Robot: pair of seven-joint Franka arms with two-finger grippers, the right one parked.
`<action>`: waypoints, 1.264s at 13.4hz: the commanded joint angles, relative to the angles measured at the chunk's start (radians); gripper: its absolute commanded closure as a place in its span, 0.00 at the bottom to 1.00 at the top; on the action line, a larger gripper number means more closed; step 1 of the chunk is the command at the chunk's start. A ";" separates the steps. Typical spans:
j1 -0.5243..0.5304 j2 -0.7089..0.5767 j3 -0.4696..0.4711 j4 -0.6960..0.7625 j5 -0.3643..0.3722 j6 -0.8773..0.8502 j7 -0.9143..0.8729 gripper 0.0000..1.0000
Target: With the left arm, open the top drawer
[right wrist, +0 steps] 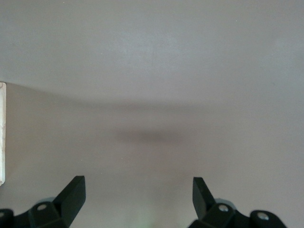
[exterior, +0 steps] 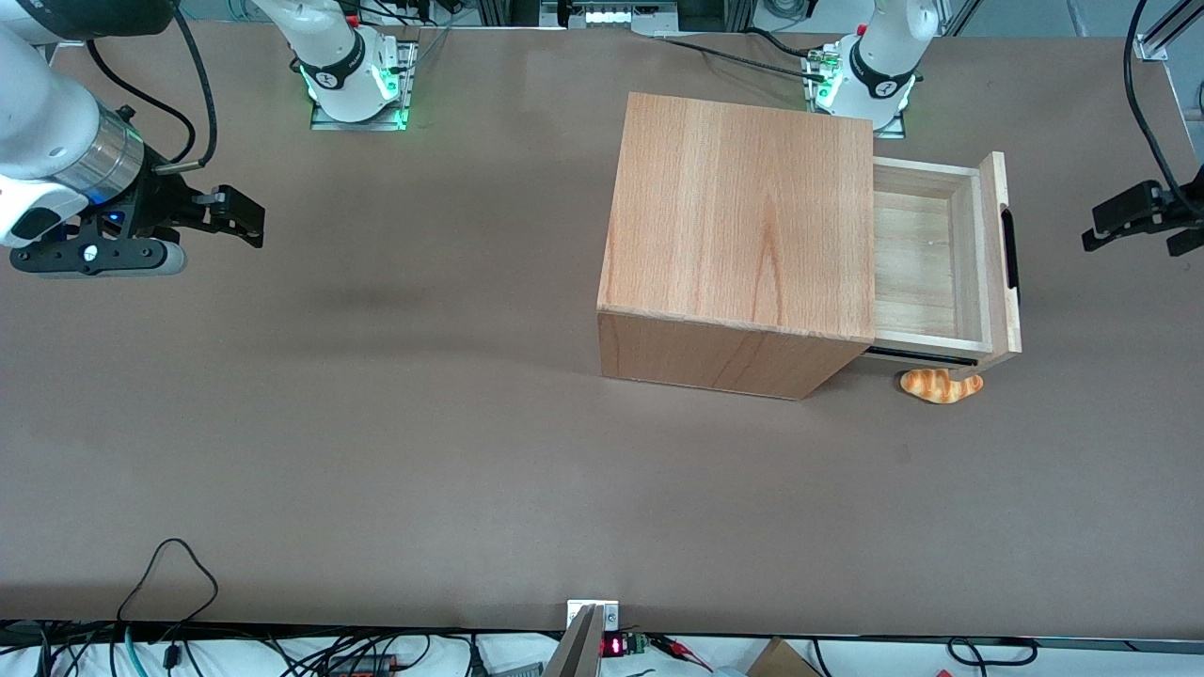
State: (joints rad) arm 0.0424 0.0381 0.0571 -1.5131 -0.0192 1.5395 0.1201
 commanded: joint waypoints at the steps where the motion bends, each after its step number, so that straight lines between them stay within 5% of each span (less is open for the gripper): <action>1: -0.026 -0.040 0.004 -0.006 0.041 -0.015 -0.034 0.00; 17: -0.010 -0.044 -0.039 0.007 0.034 -0.022 -0.060 0.00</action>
State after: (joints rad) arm 0.0298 -0.0047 0.0198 -1.5172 -0.0053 1.5298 0.0628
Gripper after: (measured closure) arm 0.000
